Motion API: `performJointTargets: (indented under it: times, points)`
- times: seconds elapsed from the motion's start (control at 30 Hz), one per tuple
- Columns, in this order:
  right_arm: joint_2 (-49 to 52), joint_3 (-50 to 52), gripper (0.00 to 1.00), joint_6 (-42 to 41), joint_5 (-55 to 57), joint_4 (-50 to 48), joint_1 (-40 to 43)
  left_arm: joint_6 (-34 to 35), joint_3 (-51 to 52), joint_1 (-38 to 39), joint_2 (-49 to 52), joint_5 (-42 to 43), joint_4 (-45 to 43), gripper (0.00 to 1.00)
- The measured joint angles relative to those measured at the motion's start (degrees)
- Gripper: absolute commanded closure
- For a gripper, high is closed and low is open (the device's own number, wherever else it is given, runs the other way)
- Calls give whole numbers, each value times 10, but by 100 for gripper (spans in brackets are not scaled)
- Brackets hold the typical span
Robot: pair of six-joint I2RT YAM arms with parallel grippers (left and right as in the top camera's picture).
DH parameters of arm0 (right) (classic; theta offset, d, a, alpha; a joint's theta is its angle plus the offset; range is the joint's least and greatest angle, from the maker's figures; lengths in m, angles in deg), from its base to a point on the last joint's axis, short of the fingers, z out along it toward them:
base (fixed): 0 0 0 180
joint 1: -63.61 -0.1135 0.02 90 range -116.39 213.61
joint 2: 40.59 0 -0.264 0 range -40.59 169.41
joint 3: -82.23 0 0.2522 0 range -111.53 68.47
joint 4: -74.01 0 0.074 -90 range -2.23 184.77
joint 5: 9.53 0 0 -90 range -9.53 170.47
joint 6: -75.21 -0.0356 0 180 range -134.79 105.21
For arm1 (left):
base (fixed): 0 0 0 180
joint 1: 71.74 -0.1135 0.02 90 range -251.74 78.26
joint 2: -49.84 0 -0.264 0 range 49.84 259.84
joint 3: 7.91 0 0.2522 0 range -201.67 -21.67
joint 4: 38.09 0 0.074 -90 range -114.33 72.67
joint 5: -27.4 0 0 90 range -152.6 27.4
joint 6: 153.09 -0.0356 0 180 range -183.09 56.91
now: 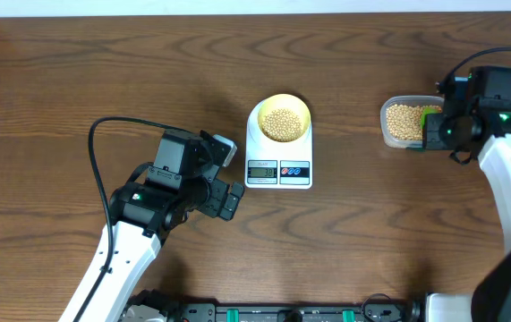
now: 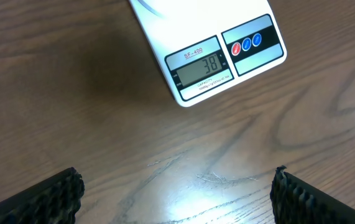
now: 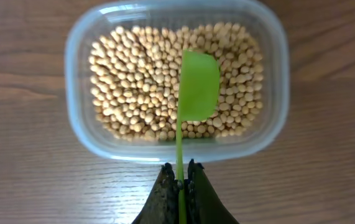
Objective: Scoop item into bowl and weigh 50g on scale
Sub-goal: 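Dip the scoop into the tub and drag it through the soybeans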
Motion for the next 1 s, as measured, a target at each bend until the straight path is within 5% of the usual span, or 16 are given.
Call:
performJointTargets:
  times: [1.0]
  points:
    - [67,0,99,-49,-120,-31,2,0,0,0,0,0,0,2]
